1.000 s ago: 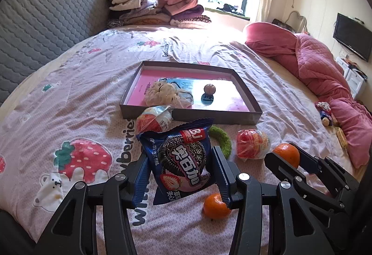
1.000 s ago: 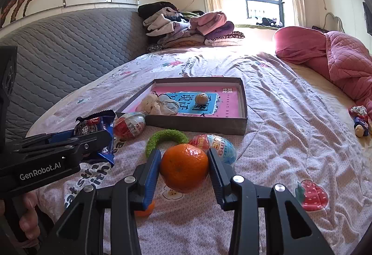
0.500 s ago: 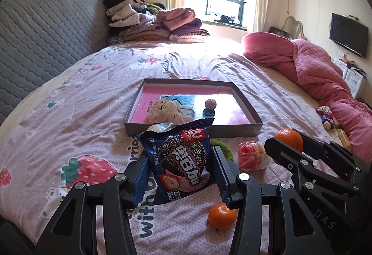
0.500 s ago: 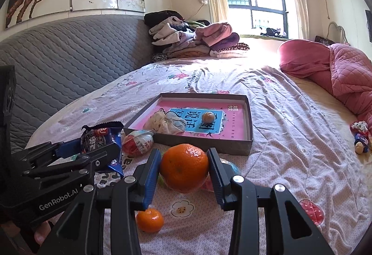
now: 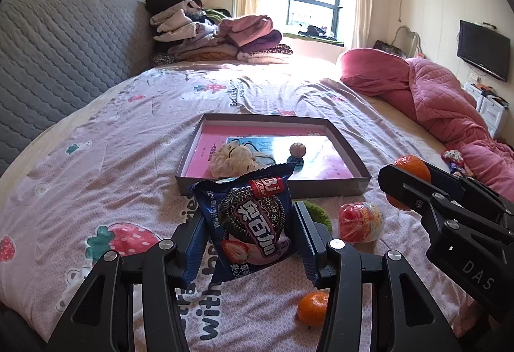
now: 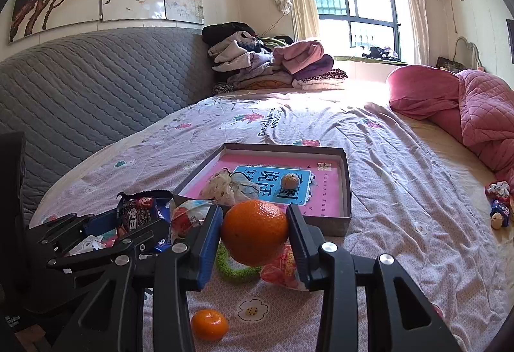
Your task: Organize objects
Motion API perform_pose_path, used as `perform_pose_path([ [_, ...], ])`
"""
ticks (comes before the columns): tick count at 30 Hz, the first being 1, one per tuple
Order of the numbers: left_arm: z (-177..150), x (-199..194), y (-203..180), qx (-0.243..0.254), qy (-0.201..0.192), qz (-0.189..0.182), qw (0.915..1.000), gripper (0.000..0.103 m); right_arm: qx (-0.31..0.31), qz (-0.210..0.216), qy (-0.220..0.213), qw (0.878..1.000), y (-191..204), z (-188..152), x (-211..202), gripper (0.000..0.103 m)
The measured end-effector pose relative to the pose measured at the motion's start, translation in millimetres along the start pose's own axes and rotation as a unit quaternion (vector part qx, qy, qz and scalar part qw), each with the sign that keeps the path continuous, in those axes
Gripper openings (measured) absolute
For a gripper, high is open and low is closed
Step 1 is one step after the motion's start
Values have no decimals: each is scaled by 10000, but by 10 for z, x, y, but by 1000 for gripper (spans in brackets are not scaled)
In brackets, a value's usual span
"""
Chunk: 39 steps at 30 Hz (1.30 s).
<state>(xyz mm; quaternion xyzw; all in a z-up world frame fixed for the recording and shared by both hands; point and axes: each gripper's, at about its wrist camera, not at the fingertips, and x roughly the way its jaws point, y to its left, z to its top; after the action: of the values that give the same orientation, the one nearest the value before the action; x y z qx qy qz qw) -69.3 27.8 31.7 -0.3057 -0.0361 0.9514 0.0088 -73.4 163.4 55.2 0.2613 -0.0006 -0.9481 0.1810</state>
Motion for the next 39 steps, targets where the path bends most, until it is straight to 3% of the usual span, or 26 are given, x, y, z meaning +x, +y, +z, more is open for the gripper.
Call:
perform_pose_path([
  [19, 154, 201, -8, 66, 37, -28, 10000, 52, -197, -8, -51, 9998, -40, 189, 249, 41],
  [39, 549, 609, 50, 14, 193, -65, 9998, 52, -287, -122, -73, 9995, -342, 454, 530, 41],
])
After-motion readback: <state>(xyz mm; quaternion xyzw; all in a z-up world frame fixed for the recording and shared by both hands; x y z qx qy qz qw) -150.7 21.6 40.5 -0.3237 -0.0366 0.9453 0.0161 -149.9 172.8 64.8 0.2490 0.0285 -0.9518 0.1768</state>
